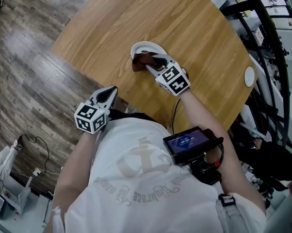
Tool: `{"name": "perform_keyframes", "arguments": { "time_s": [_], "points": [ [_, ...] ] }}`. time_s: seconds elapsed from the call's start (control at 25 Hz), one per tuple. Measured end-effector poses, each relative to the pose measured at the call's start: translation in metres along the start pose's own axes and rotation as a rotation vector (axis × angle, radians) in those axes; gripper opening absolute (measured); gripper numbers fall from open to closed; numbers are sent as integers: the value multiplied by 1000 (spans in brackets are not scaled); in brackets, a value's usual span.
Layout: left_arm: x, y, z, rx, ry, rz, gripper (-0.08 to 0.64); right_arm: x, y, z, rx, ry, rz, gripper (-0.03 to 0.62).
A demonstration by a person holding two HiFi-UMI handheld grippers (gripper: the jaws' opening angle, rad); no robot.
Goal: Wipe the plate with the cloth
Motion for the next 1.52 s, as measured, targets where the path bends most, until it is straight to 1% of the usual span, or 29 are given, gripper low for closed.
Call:
{"name": "perform_keyframes", "arguments": {
  "time_s": [0.12,0.4,0.56,0.68,0.84,1.0,1.12,1.2,1.28,1.36,1.44,1.52],
  "points": [
    [3,-1,2,0,4,-3,13,17,2,-1,-11,-14,40,129],
    [7,1,-2,9,9,-11,14,60,7,-16,-17,-50,149,129],
    [7,1,-2,12,10,-16,14,69,2,-26,-12,-82,174,129],
    [6,0,-1,12,14,-19,14,57,-5,-26,-14,-82,147,129],
    [1,1,0,6,17,-18,14,32,-16,-26,-2,-65,83,127],
    [1,-2,-2,-1,11,-6,14,10,-17,-21,-14,-19,22,129],
    [1,-6,-4,-8,-3,8,14,1,-13,-10,-35,13,4,129],
    [0,-8,-5,-14,-13,17,13,-1,-9,1,-45,11,7,129],
    [-4,-11,-8,-20,-23,27,14,2,-5,10,-49,-15,27,129],
    [-7,-15,-13,-24,-39,40,14,8,3,17,-45,-56,63,129],
    [-7,-21,-16,-28,-60,55,13,15,14,26,-19,-115,105,129],
    [2,-20,-14,-41,-77,70,14,11,29,40,13,-194,142,127]
  ]
}}
Point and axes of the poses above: the fingertips, and each gripper's own axes: y backward along the fingers, x to its right, z out of its underside, the point moved 9 cm from there along y, backward along the fingers
